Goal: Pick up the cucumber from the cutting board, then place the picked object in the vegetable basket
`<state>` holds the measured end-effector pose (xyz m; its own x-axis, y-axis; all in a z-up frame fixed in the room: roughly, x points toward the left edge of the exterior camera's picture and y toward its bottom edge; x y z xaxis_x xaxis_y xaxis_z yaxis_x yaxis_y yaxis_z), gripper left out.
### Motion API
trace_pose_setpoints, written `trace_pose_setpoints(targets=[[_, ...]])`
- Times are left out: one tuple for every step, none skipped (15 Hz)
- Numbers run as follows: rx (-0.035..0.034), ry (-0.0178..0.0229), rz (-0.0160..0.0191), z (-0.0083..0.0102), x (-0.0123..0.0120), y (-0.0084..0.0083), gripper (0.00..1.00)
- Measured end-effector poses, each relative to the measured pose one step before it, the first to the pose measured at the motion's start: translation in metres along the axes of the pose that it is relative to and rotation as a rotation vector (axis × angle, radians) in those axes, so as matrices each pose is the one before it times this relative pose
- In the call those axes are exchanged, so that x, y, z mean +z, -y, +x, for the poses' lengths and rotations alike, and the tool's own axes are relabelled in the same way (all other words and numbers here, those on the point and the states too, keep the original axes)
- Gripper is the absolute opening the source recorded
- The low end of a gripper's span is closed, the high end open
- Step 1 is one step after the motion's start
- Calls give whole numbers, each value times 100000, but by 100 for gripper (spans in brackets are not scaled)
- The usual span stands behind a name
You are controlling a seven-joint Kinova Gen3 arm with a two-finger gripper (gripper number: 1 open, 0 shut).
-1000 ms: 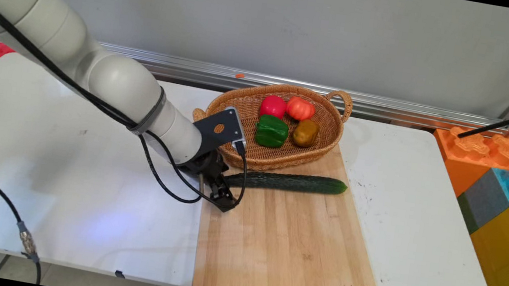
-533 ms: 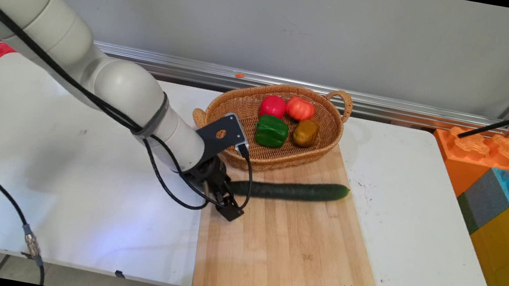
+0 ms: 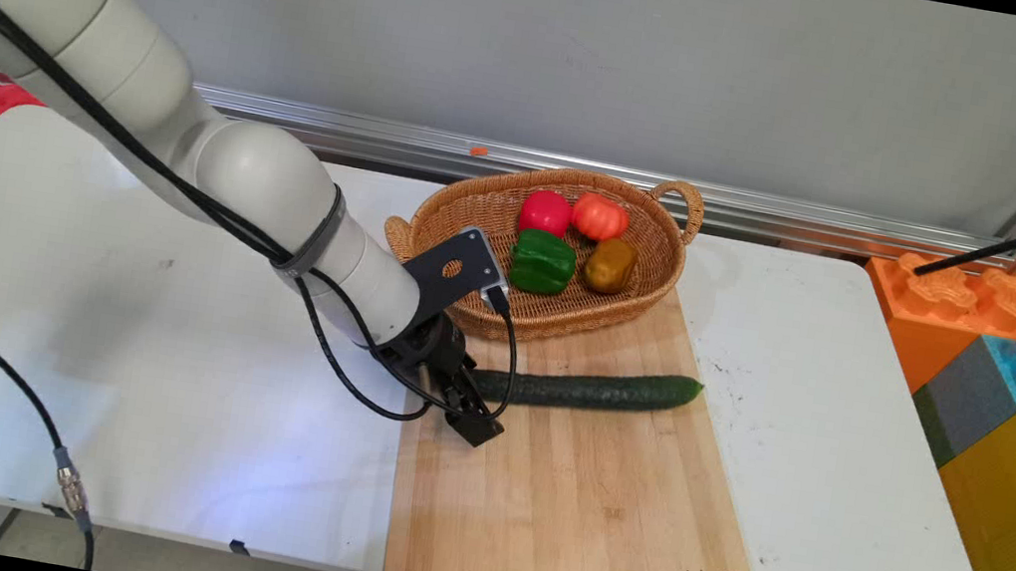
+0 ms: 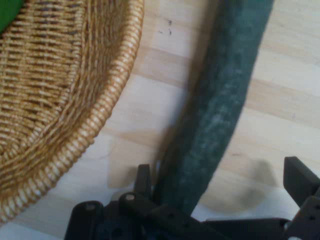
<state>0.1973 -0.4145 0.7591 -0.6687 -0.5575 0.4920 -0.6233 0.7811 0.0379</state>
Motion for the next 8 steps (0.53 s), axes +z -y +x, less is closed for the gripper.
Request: trace_pose_setpoints(targets=[[595,-366,-79,88,-2,4,100],[717,-341,-198,93,4,-29,100],[653,-347,-175,84,-7,-33,0],[687,-299,-252,88,-7,-55,0],[640,-54,-239,39,13,-56,0],[471,-20,-213,23,6,-43,0],[428,-23,-256,8,6,-46,0],[386,-93,-173,20,-7,-27,0]])
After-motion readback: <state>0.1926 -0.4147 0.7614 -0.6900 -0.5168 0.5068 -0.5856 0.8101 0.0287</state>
